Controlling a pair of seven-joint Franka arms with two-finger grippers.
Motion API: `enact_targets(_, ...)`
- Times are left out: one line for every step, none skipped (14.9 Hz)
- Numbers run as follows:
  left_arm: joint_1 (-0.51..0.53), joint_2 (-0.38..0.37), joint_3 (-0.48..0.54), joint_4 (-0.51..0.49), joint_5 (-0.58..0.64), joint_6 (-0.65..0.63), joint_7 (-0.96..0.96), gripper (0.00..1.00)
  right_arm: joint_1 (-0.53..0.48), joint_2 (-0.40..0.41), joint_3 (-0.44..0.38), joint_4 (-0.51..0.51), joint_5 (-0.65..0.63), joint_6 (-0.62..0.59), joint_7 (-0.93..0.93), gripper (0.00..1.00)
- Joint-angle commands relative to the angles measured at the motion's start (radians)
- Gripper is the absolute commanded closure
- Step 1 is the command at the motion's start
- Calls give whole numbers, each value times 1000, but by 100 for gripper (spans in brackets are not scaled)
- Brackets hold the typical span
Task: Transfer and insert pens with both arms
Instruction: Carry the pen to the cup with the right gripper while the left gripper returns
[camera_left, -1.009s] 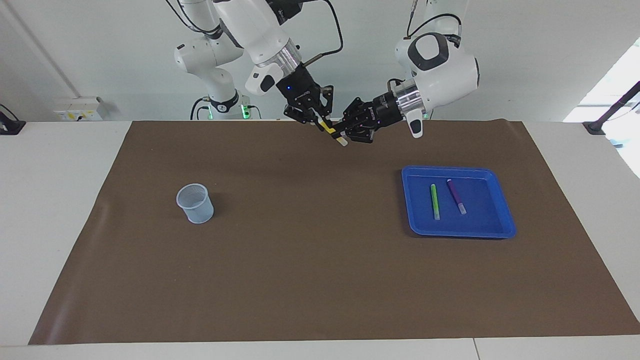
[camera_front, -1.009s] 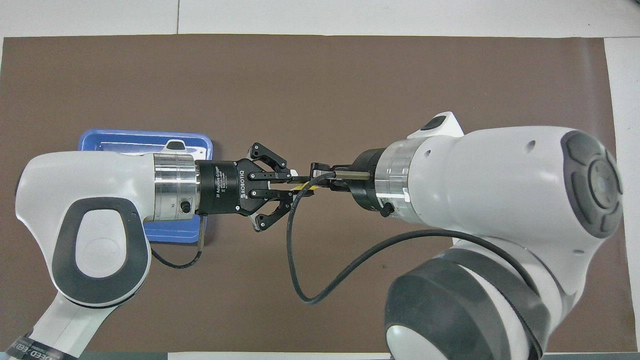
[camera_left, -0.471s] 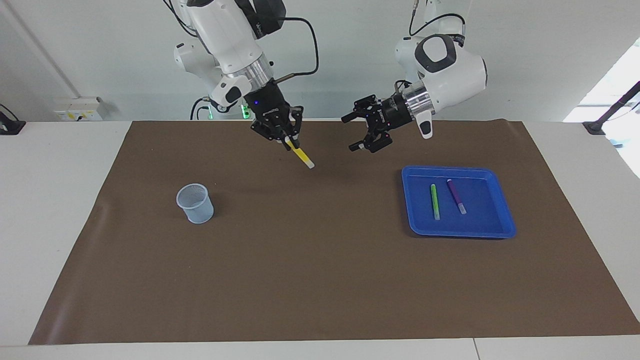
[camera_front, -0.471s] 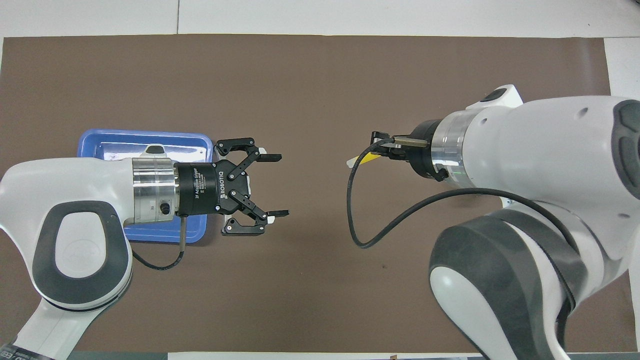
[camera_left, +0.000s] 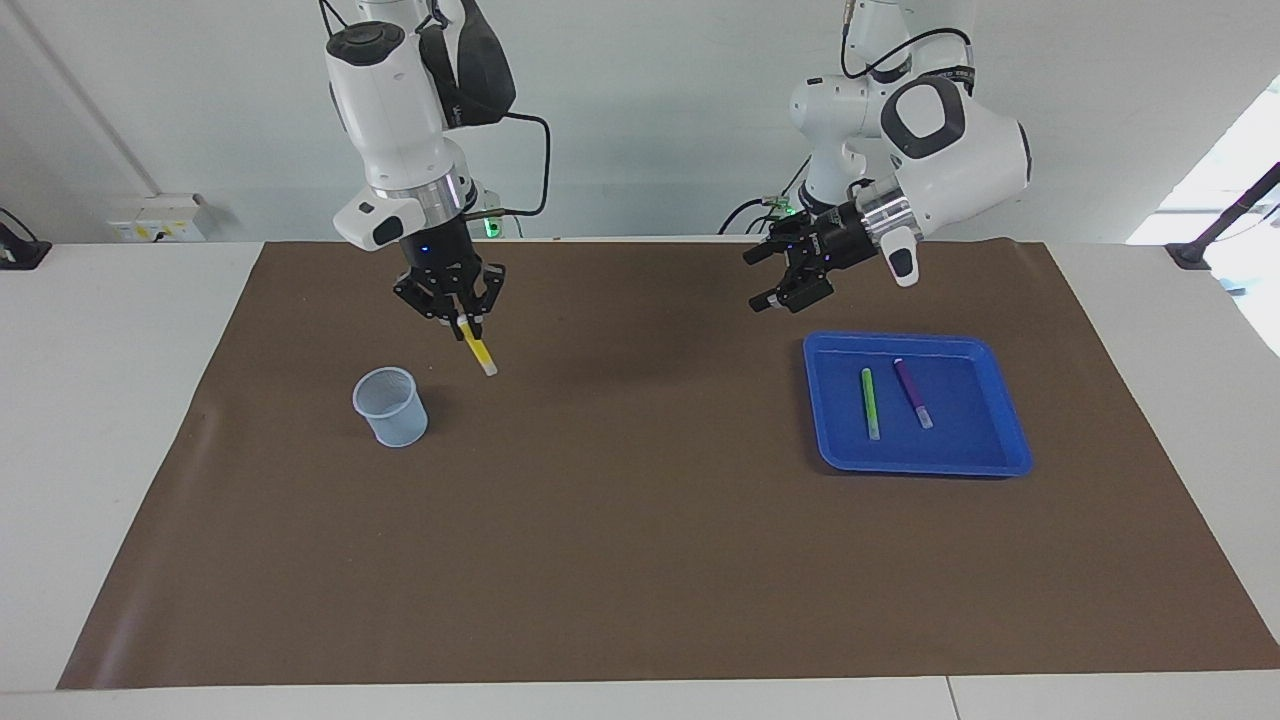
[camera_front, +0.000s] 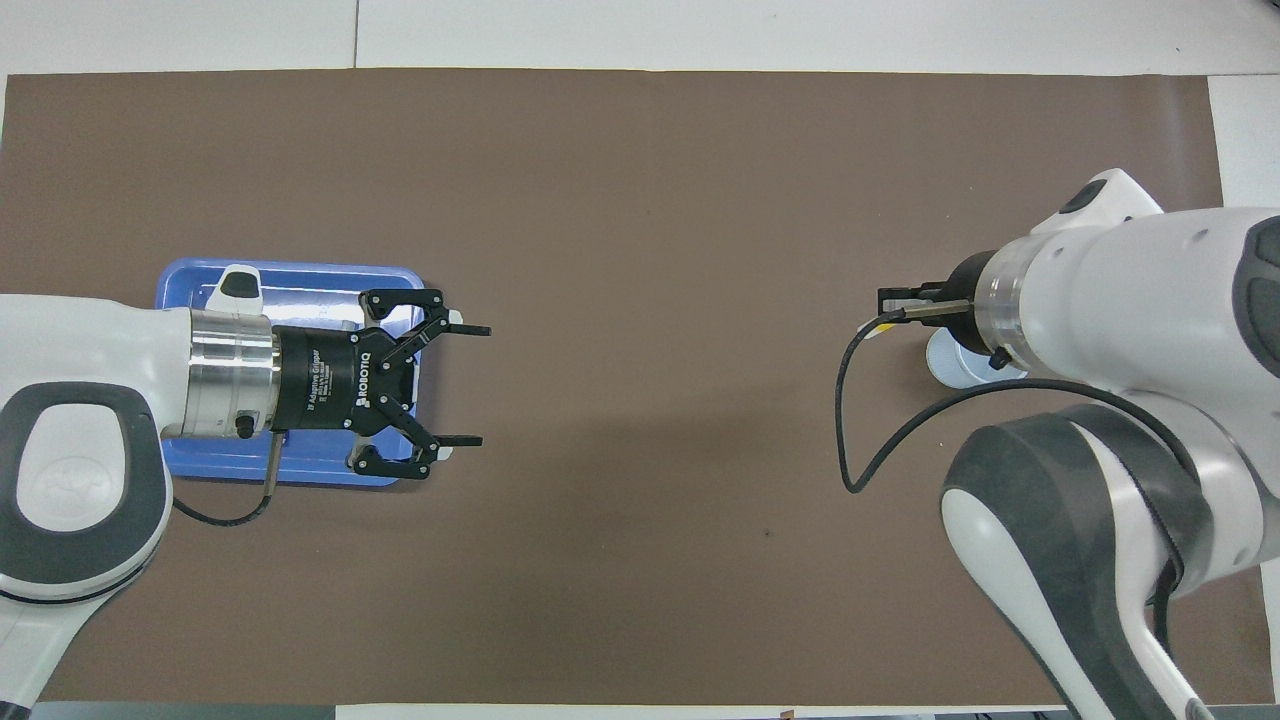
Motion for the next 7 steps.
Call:
enact_targets(79, -30, 1, -17, 136, -97, 163, 0, -81, -37, 9, -60, -33, 18, -121, 100)
enact_targets(98, -32, 1, -18, 174, -98, 243, 0, -112, -39, 9, -64, -34, 18, -166, 100)
enact_targets(118, -29, 1, -18, 214, -98, 289, 0, -135, -42, 11, -74, -34, 18, -197, 100)
enact_targets(133, -24, 1, -17, 262, -98, 323, 0, -153, -49, 11, -87, -34, 18, -217, 100)
enact_targets(139, -22, 1, -17, 308, -98, 354, 0, -163, -57, 11, -106, -34, 18, -228, 100)
enact_targets(141, -22, 1, -14, 354, -98, 359, 0, -173, -69, 9, -129, -34, 22, -237, 100)
enact_targets(141, -19, 1, -9, 392, -100, 357, 0, -184, -80, 9, -158, -34, 42, -246, 100)
